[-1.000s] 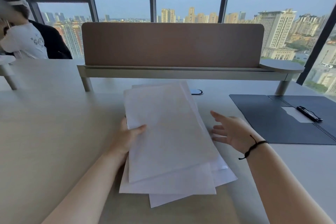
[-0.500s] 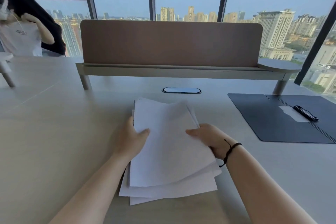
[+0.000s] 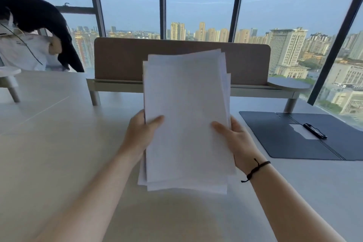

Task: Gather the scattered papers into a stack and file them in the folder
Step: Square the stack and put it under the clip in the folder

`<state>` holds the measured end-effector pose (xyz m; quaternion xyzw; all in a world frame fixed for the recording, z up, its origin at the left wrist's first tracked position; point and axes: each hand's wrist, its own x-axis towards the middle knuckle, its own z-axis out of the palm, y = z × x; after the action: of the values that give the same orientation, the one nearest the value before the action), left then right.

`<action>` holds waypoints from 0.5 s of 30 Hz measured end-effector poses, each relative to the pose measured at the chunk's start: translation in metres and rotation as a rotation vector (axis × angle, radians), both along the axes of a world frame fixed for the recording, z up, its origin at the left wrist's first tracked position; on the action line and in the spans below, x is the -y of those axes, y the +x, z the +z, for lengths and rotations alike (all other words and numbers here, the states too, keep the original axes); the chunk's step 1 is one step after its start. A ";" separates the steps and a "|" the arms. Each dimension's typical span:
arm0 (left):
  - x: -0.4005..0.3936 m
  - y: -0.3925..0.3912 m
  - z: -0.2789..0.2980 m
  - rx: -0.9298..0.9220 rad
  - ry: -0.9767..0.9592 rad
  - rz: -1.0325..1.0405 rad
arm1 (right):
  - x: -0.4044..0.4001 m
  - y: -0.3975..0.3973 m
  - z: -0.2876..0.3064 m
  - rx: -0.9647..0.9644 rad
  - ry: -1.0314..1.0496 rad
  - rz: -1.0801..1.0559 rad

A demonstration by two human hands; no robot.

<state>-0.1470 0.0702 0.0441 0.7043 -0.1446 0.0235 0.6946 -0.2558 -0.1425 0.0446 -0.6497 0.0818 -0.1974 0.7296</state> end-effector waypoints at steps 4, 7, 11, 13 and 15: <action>-0.004 -0.018 0.058 0.250 -0.112 0.023 | -0.009 -0.005 0.053 0.207 -0.057 -0.021; -0.006 -0.031 0.067 0.271 -0.160 -0.017 | -0.012 -0.011 0.069 0.271 0.009 -0.030; -0.014 -0.041 0.041 0.188 -0.100 -0.065 | -0.015 -0.024 0.059 0.242 0.106 -0.006; -0.015 -0.045 0.034 0.154 -0.064 -0.089 | -0.019 -0.028 0.055 0.228 0.103 0.008; -0.014 -0.045 0.038 0.131 -0.084 -0.064 | -0.022 -0.029 0.058 0.223 0.077 0.008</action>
<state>-0.1925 0.0838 0.0817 0.6666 -0.2112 0.0533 0.7129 -0.2843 -0.1208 0.1027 -0.5953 0.0050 -0.2624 0.7594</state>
